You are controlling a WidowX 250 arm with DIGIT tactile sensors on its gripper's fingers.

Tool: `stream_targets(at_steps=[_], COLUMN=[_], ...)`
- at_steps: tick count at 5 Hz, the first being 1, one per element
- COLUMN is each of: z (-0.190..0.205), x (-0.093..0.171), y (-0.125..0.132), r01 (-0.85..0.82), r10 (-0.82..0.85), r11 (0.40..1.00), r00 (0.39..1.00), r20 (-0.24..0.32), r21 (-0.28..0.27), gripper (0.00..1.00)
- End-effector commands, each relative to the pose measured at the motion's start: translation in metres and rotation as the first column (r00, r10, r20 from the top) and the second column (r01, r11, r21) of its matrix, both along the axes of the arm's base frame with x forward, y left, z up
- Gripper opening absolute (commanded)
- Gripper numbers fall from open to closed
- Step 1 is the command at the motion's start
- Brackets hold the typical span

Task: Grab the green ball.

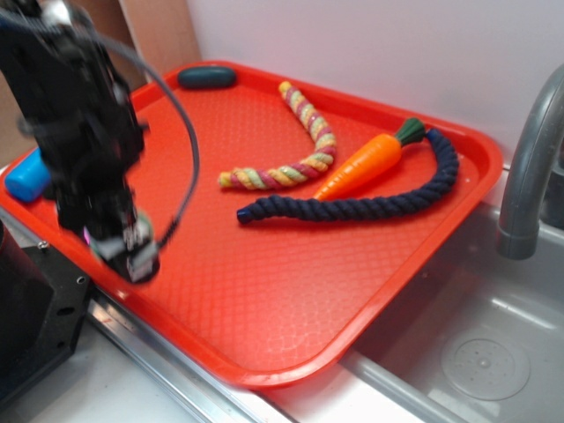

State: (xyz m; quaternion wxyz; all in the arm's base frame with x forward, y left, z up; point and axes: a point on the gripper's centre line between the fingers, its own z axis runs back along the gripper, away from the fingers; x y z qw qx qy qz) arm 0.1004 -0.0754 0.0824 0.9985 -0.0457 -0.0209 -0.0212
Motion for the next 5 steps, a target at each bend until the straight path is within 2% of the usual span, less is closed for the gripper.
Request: stream_targets(at_steps=[1,2,3,4,5], z=[0.086,0.111,0.131,0.138,0.147], x=[0.011,0.024,0.047,0.065,0.081], y=[0.032,0.069,0.104,0.117,0.111], r01=[0.018,-0.067,-0.184,-0.235,-0.217], r10=[-0.022,0.056,0.166,0.213,0.192], r11=[0.996,0.993,0.979,0.968,0.972], r00=[0.999,0.992,0.969,0.954,0.954], r20=[0.039,0.111,0.184,0.213,0.232], r21=[0.082,0.102,0.087,0.085,0.090], gripper=[0.00,0.00,0.00,0.00,0.00])
